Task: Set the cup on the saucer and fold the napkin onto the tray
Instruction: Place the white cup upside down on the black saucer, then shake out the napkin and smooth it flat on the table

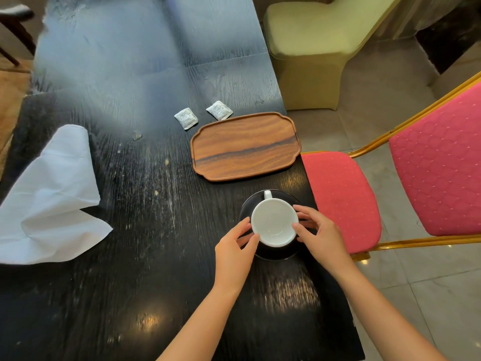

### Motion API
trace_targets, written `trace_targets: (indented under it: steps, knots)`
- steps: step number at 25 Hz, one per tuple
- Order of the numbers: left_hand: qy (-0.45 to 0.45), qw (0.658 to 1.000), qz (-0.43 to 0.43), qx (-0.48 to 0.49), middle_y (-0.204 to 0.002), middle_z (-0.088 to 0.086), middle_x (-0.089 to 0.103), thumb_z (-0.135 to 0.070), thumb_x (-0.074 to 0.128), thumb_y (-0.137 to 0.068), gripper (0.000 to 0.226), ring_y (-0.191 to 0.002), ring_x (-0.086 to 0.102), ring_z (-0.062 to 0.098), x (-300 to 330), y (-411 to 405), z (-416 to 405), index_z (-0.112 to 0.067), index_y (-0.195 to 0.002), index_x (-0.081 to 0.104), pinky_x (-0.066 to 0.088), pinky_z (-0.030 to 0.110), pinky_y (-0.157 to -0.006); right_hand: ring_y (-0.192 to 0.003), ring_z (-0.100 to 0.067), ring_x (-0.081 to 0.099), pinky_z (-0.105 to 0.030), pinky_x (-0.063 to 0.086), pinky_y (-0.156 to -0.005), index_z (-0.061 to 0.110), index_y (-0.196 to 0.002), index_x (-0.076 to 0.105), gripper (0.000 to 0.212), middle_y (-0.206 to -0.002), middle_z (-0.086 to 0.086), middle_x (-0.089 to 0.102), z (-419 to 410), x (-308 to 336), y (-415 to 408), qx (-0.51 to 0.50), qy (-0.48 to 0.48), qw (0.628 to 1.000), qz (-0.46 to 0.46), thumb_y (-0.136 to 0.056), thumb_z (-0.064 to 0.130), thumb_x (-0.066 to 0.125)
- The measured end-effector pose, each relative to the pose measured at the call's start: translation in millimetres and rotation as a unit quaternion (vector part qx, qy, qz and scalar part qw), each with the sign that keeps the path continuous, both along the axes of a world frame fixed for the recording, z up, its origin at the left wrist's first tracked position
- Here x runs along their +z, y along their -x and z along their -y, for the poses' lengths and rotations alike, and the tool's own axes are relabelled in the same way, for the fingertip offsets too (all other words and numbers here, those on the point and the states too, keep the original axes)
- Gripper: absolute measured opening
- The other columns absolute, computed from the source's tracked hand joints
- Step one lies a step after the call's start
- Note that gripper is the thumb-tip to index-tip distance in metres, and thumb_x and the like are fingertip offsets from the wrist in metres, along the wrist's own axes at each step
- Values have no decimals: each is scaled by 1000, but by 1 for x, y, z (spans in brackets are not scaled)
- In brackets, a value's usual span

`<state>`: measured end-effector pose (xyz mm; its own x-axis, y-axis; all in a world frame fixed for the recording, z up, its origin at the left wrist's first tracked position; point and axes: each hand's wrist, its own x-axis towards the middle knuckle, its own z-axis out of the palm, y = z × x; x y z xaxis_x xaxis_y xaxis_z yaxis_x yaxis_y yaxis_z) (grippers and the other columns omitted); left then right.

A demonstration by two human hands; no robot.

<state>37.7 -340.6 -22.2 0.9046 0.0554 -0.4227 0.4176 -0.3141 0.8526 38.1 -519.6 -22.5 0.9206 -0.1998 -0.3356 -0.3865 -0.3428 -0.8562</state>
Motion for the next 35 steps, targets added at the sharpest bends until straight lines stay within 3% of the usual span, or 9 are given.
trace_targets:
  steps: [5, 10, 14, 17, 21, 25, 30, 33, 35]
  knots:
    - [-163, 977, 80, -109, -105, -8, 65, -24, 57, -89, 31, -93, 59, 3, 39, -13, -36, -21, -120, 58, 51, 27, -85, -97, -17, 58, -34, 49, -80, 17, -116, 60, 32, -105, -1, 64, -2, 39, -5, 62, 197, 977, 58, -85, 23, 64]
    - [-365, 896, 185, -173, -92, -3, 64, -30, 54, -89, 26, -85, 61, 16, 89, -27, -105, -17, -111, 60, 51, 35, -71, -83, -30, 62, -41, 50, -69, 11, -102, 67, 29, -89, -7, 67, -84, 82, -36, 253, 327, 887, 205, -77, 26, 67]
    - [-430, 865, 214, -143, -91, 4, 65, -30, 54, -88, 31, -81, 63, 22, 110, -18, -176, -13, -113, 60, 52, 37, -68, -75, -30, 62, -39, 50, -59, 11, -97, 68, 35, -82, -6, 65, -167, 107, -55, 342, 360, 827, 263, -66, 24, 77]
    - [-455, 862, 203, -91, -99, 3, 67, -31, 53, -89, 33, -86, 63, 21, 115, 2, -243, -14, -116, 59, 53, 36, -72, -88, -31, 63, -40, 51, -65, 12, -108, 65, 43, -96, -9, 66, -232, 111, -58, 387, 371, 800, 269, -68, 27, 76]
    - [-467, 867, 169, -53, -103, 2, 68, -32, 56, -87, 35, -90, 64, 19, 102, 25, -337, -14, -117, 60, 49, 32, -79, -120, -27, 47, -41, 43, -92, 18, -134, 43, 51, -132, -8, 50, -315, 100, -57, 421, 380, 783, 254, -87, 33, 55]
    - [-476, 862, 152, -86, -108, 3, 65, -27, 60, -84, 40, -98, 61, 21, 71, 29, -424, -12, -121, 58, 47, 35, -87, -123, -26, 42, -38, 42, -92, 19, -136, 38, 50, -139, -7, 42, -394, 81, -49, 419, 414, 780, 210, -89, 29, 52]
    - [-478, 846, 92, -219, -152, 7, 24, -29, 48, -90, 37, -142, 14, 23, 34, 20, -477, -20, -126, 54, 11, 47, -115, -119, -37, 48, -44, 49, -78, 11, -111, 60, 37, -133, -19, 48, -451, 38, -43, 423, 437, 776, 166, -75, 16, 66]
    - [-467, 816, 89, -328, -158, 4, -1, -29, 45, -92, 31, -143, -16, 18, 14, 9, -482, -19, -118, 59, -6, 50, -113, -114, -38, 55, -46, 54, -74, 15, -83, 68, 29, -126, -18, 57, -464, 6, -38, 463, 455, 748, 137, -56, 18, 78]
    - [-463, 807, 81, -357, -158, 4, 1, -27, 43, -93, 39, -143, -14, 17, 5, -2, -481, -17, -130, 49, -6, 53, -113, -108, -36, 60, -44, 55, -72, 19, -76, 69, 30, -120, -14, 62, -467, -9, -39, 474, 458, 737, 149, -48, 18, 81]
